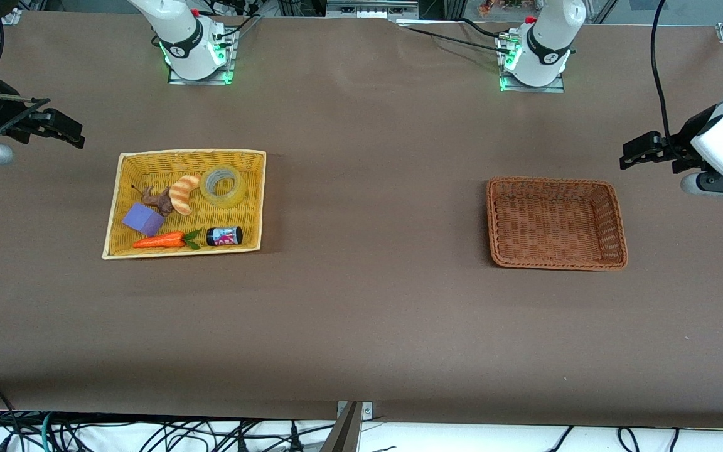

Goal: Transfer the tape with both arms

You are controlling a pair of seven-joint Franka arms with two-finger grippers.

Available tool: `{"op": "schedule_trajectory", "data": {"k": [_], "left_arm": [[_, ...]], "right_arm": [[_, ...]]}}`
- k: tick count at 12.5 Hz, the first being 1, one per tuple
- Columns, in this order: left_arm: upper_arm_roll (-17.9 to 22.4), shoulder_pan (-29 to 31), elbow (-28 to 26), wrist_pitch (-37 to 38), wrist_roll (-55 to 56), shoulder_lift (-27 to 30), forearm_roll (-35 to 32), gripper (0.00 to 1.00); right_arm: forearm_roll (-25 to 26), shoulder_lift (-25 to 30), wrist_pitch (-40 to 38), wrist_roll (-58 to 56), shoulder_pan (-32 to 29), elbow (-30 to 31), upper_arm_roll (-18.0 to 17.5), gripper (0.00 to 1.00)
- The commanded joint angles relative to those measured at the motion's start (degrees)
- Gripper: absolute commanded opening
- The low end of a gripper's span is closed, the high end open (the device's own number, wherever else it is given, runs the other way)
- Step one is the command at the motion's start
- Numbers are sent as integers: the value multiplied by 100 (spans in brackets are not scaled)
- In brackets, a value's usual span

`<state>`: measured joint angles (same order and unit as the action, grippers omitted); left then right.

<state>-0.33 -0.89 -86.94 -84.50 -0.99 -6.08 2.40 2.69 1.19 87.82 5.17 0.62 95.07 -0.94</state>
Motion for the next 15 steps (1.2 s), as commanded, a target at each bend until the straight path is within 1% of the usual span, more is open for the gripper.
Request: {"op": "schedule_trajectory", "data": {"k": [1,9,13,14,15], "left_arm": [[24,19,10,-40,-112,1,182,100],[16,28,10,-40,-112,1,182,100],[24,36,10,-40,-112,1,182,100],[24,36,10,-40,-112,1,182,100],[24,36,10,-40,-112,1,182,100]], "right_arm": [[-14,65,8,81,-106,46,-100,100],[-14,22,-19,37,-80,11,-135,100],[-119,-172,-54,11,-89,11,-135,100],[-102,-302,-80,-111,-54,11,-152,100],[-119,-408,-359,-539,51,29,-179,100]]}}
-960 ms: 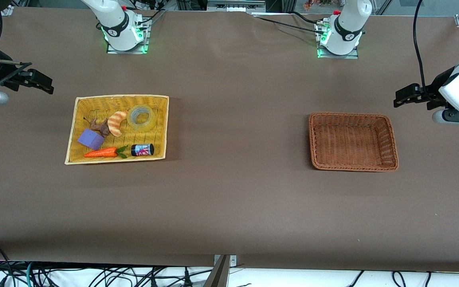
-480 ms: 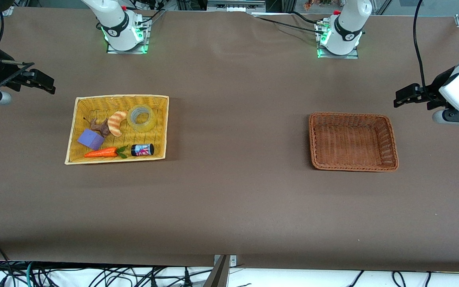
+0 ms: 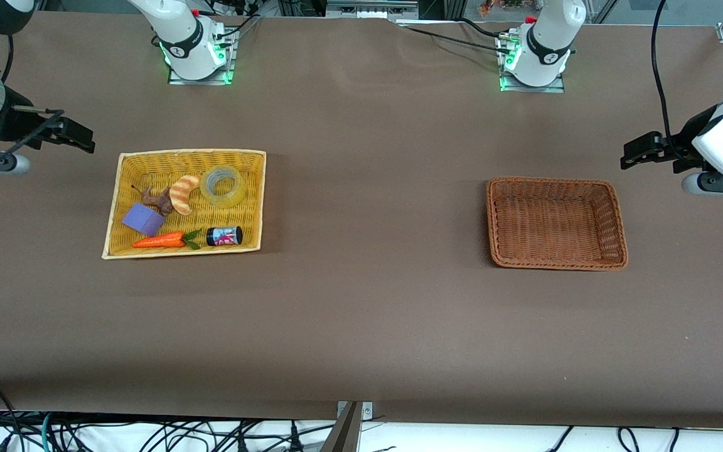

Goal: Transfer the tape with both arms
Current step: 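Reach the right gripper down to the yellow tape roll in the tray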

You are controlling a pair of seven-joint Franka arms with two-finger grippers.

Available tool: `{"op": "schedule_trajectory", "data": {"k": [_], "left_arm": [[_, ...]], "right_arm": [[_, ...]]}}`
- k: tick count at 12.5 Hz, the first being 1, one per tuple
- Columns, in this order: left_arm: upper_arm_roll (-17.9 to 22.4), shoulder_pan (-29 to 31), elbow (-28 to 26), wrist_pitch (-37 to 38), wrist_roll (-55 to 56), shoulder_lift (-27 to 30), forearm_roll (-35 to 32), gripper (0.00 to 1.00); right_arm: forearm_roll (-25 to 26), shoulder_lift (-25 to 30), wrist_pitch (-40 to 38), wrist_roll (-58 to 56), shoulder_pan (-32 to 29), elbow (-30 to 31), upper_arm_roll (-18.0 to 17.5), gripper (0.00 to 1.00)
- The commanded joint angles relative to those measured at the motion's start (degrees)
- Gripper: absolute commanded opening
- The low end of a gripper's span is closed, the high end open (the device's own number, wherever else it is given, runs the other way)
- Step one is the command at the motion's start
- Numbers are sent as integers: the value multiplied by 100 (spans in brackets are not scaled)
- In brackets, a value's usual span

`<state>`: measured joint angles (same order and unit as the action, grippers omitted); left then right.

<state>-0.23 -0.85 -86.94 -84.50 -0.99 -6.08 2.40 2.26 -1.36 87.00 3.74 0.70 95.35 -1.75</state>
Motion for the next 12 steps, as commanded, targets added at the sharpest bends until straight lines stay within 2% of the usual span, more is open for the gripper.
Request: {"op": "schedule_trajectory", "data": {"k": [1,2,8,10,12], "left_arm": [[14,32,10,-40,-112,1,182,100],[14,32,10,-40,-112,-7,182,100],[14,41,10,-40,-112,-7,182,100],[14,15,10,-32,-112,-25,164,100],[14,32,10,-31,-111,-42,164,100]], "right_arm": [[-77,-224,-515,-792,166,62,-97,100],[-86,-329,-422,-996,254,289,-97,100],[-68,-557,2985,-1876,264,2678,-721,100],[-42,-856,3942,-1956,273,3189,-765,100],[-24,-1329,4638,-1956,273,3375,-765,99]]}}
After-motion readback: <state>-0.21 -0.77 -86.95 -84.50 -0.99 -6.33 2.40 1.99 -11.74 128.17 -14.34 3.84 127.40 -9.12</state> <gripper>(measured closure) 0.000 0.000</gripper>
